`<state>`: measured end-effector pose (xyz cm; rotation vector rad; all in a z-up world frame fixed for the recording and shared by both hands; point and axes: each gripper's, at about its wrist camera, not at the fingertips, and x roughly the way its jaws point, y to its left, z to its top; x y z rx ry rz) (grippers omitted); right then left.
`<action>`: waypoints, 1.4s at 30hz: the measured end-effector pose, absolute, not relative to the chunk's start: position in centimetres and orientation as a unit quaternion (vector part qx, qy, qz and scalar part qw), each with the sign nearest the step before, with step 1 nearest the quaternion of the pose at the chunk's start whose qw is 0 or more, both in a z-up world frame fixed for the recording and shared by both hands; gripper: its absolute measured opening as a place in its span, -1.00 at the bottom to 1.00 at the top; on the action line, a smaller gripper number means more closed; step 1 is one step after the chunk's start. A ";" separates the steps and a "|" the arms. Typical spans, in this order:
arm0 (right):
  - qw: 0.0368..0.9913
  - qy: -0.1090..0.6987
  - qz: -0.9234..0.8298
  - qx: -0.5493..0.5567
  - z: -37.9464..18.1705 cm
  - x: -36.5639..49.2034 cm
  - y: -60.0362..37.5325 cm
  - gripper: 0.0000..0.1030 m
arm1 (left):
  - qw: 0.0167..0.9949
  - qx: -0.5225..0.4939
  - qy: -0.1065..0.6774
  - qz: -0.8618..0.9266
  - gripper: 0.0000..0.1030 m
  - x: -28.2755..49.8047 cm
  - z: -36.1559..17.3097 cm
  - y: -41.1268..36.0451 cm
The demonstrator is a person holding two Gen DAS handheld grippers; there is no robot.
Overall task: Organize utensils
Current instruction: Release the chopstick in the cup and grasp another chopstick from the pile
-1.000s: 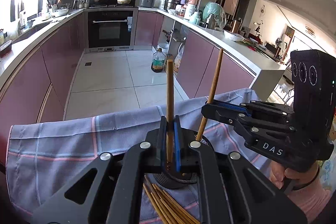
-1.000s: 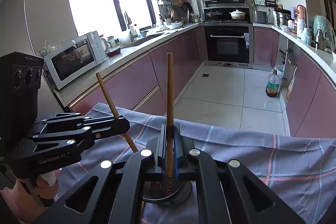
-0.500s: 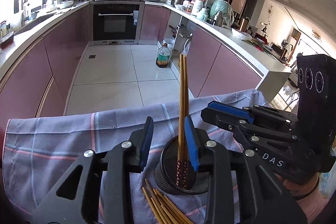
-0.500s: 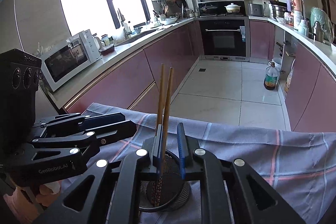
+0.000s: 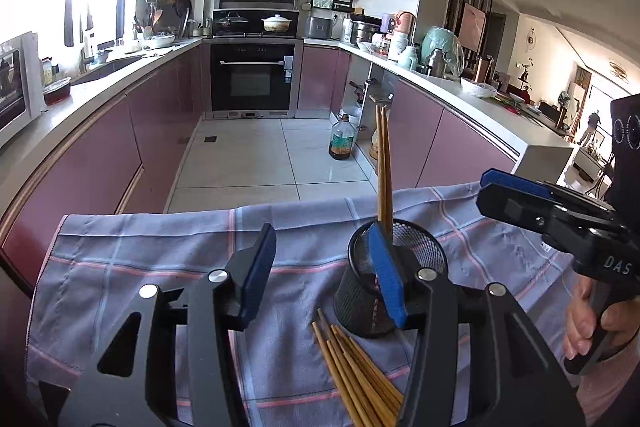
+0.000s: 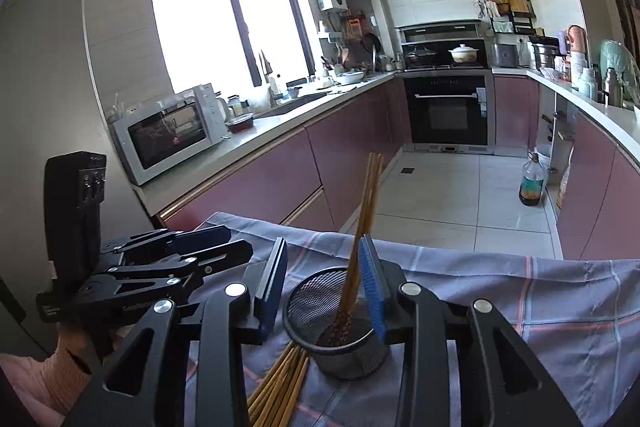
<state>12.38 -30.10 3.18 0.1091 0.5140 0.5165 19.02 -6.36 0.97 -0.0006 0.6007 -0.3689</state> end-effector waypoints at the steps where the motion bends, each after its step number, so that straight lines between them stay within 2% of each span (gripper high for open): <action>1: 0.931 0.252 0.259 0.046 2.9 11.6 -29.9 -0.28 | 0.939 0.006 0.296 -0.175 0.00 18.4 0.6 -6.1; 11: 0.886 0.373 0.276 0.018 -5.6 8.5 -27.2 -0.27 | 0.917 0.033 0.367 -0.152 0.06 13.7 -7.6 -4.7; 16: 0.873 0.410 0.264 0.015 -8.2 7.9 -26.3 -0.27 | 0.905 0.043 0.394 -0.154 0.07 12.7 -10.3 -5.1; 21: 0.867 0.426 0.257 0.019 -9.0 7.8 -25.9 -0.27 | 0.894 0.044 0.413 -0.166 0.07 12.6 -11.5 -5.7; 35: 0.868 0.436 0.238 -0.005 -10.4 7.9 -25.2 -0.44 | 0.878 0.058 0.441 -0.175 0.10 13.5 -13.0 -6.5; 39: 0.873 0.433 0.226 -0.016 -10.3 7.9 -25.2 -0.45 | 0.876 0.067 0.443 -0.181 -0.01 13.4 -13.0 -6.6; 42: 0.873 0.434 0.222 -0.014 -10.3 8.0 -25.4 -0.46 | 0.873 0.084 0.448 -0.173 -0.21 13.5 -13.2 -6.6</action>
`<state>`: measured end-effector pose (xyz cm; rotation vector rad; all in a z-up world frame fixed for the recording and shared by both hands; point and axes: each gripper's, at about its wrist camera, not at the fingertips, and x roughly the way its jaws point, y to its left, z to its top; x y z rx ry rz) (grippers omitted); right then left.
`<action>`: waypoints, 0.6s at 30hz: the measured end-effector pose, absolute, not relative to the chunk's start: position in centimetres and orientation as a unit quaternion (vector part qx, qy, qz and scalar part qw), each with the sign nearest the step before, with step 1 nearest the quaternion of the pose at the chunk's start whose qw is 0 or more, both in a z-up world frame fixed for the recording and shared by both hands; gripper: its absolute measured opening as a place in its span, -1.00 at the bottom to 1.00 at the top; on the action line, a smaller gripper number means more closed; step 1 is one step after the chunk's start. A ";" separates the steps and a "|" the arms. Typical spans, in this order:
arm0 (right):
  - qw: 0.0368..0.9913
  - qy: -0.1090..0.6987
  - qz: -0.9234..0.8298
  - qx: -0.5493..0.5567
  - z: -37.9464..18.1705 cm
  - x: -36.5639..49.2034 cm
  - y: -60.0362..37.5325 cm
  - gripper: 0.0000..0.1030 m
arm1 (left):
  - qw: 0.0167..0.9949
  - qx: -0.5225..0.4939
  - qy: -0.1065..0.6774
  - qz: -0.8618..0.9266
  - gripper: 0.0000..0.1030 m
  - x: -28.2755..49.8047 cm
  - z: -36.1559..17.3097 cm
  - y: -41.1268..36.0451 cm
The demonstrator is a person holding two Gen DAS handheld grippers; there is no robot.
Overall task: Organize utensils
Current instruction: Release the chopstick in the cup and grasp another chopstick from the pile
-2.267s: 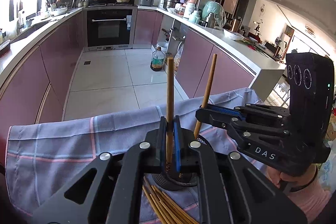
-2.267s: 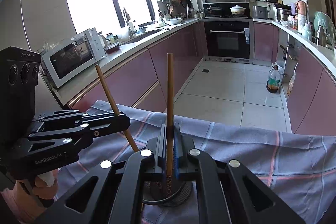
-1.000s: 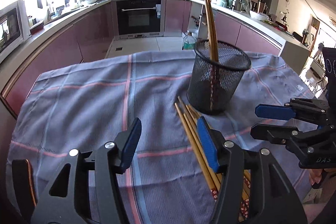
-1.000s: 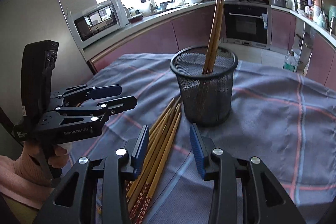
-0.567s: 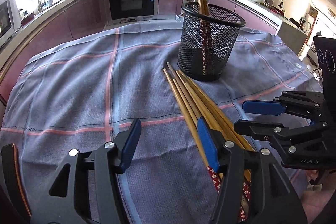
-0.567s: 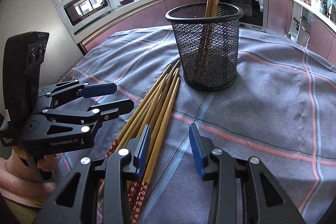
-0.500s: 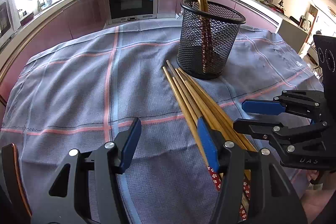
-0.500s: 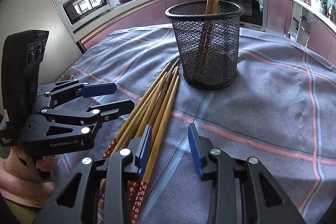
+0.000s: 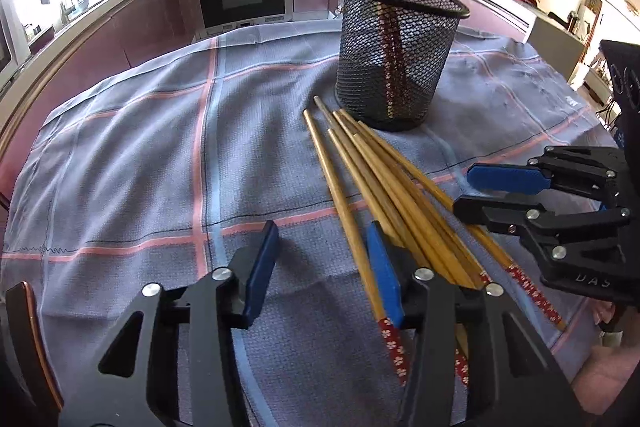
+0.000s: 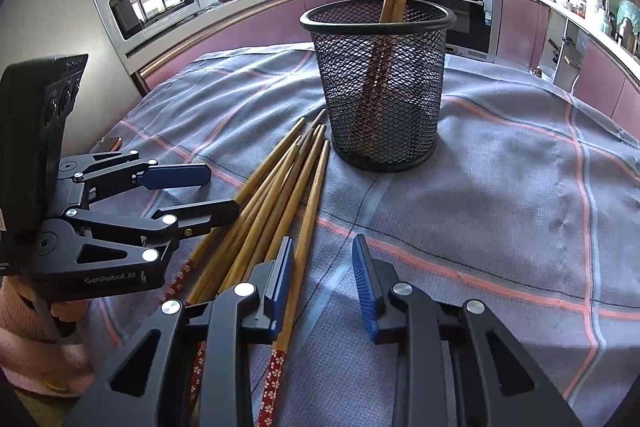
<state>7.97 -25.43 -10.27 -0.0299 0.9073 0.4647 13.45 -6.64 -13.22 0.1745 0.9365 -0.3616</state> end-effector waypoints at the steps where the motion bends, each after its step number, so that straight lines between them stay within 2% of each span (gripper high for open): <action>1: 0.873 0.434 0.222 -0.016 -10.3 8.0 -25.4 -0.46 | 0.872 0.084 0.449 -0.174 -0.21 13.4 -13.2 -6.6; 12: 0.873 0.432 0.218 -0.065 -10.5 9.7 -22.9 -0.60 | 0.872 0.077 0.456 -0.162 -0.20 16.3 -13.1 -7.2; 18: 0.871 0.433 0.219 -0.077 -10.4 10.5 -22.3 -0.79 | 0.873 0.076 0.457 -0.154 -0.27 17.2 -13.2 -7.6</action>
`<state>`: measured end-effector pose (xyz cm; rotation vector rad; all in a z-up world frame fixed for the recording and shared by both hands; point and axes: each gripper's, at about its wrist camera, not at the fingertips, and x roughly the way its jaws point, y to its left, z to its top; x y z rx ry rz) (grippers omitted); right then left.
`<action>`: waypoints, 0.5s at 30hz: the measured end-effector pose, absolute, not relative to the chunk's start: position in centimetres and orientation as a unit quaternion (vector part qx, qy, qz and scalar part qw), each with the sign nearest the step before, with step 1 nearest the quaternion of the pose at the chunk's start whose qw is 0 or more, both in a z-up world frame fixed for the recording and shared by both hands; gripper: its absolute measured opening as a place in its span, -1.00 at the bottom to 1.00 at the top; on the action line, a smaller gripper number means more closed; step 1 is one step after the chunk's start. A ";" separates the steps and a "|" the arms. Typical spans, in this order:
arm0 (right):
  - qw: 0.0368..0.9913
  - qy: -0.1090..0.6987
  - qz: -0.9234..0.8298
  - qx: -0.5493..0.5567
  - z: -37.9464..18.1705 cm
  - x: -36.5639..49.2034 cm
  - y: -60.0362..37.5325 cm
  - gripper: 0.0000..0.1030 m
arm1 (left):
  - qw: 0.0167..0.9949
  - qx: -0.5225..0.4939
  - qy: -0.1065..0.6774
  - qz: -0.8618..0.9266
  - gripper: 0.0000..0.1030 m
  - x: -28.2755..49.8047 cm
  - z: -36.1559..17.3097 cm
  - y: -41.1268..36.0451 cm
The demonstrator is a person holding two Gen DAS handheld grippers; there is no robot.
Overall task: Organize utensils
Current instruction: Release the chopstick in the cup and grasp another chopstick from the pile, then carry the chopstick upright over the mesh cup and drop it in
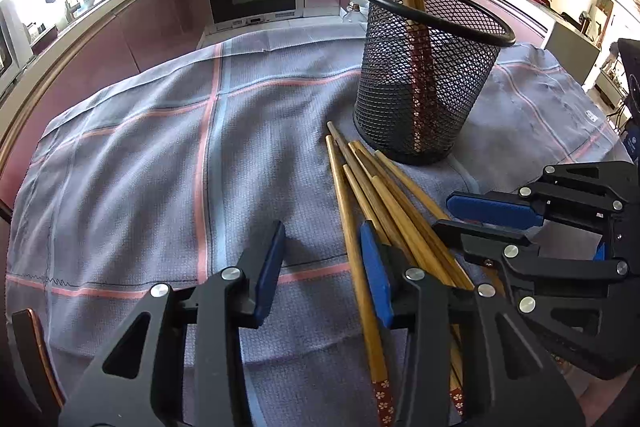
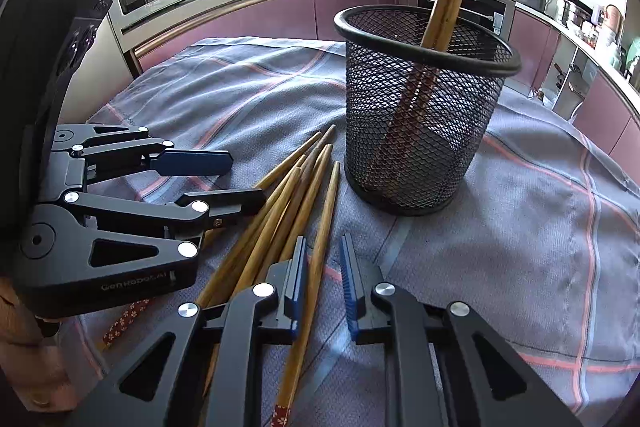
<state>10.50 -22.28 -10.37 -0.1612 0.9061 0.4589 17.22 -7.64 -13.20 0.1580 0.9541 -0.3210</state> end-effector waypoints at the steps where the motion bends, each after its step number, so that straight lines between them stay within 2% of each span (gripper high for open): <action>1: 0.869 0.435 0.223 -0.073 -10.4 10.5 -22.3 -0.86 | 0.874 0.074 0.456 -0.152 -0.31 17.2 -13.2 -7.7; 3: 0.869 0.436 0.225 -0.066 -10.3 10.4 -22.5 -0.87 | 0.875 0.068 0.456 -0.150 -0.40 17.2 -13.2 -7.8; 8: 0.869 0.437 0.225 -0.051 -10.1 10.2 -23.2 -0.90 | 0.875 0.045 0.461 -0.142 -0.78 17.0 -13.3 -7.1; 15: 0.873 0.423 0.242 -0.016 -8.8 9.4 -25.0 -0.91 | 0.874 0.013 0.462 -0.149 -0.85 16.2 -12.9 -6.3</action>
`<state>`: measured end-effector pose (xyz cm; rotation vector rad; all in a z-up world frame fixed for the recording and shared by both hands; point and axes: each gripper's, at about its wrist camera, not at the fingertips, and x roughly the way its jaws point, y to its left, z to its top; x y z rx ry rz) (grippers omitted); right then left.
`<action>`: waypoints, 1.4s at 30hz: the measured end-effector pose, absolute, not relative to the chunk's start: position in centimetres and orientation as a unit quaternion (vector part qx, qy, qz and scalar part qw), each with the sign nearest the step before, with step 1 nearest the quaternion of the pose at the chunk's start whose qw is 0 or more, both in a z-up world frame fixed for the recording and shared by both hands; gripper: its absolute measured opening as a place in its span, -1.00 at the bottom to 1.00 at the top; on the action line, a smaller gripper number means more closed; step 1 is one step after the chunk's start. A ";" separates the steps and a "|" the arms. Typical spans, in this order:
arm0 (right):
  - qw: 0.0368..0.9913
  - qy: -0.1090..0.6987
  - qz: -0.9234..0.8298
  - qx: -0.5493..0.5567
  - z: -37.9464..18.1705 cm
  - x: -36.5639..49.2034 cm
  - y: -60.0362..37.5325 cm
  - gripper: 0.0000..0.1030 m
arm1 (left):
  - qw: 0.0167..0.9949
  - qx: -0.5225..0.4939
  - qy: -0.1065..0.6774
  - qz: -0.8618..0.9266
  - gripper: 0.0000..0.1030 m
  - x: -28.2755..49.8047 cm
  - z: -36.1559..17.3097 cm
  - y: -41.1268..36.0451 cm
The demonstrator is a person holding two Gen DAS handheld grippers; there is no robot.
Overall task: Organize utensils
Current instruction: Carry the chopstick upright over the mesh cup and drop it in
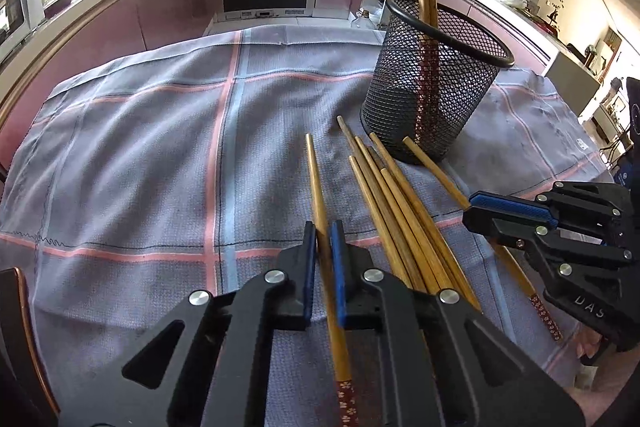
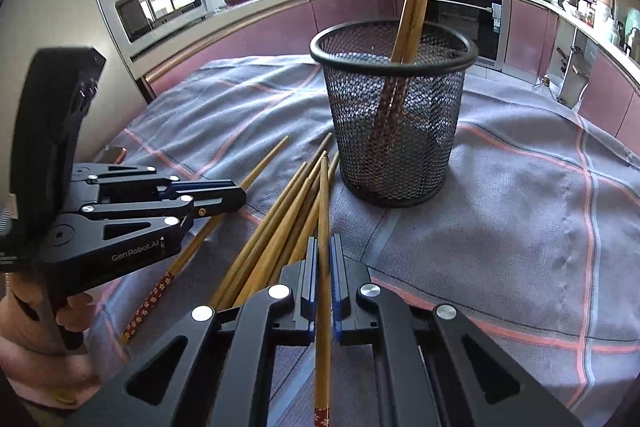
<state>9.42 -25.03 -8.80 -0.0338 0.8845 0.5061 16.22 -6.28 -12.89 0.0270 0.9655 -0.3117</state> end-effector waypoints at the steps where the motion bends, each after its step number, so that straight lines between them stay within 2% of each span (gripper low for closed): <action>1: 0.874 0.419 0.247 -0.012 -8.4 9.2 -25.3 -0.91 | 0.875 0.009 0.461 -0.151 -0.86 16.0 -12.7 -6.1; 9: 0.887 0.374 0.271 0.020 -5.3 7.8 -27.4 -0.91 | 0.882 -0.012 0.432 -0.187 -0.86 14.2 -9.8 -4.8; 26: 0.922 0.265 0.273 0.068 1.1 6.5 -30.7 -0.90 | 0.903 -0.075 0.309 -0.289 -0.86 10.4 0.9 -2.3; 32: 0.931 0.236 0.270 0.065 3.1 6.8 -30.7 -0.90 | 0.913 -0.082 0.273 -0.292 -0.86 10.5 3.8 -2.3; 42: 0.941 0.203 0.264 0.058 5.7 7.9 -31.0 -0.90 | 0.920 -0.080 0.255 -0.288 -0.86 12.6 6.5 -3.3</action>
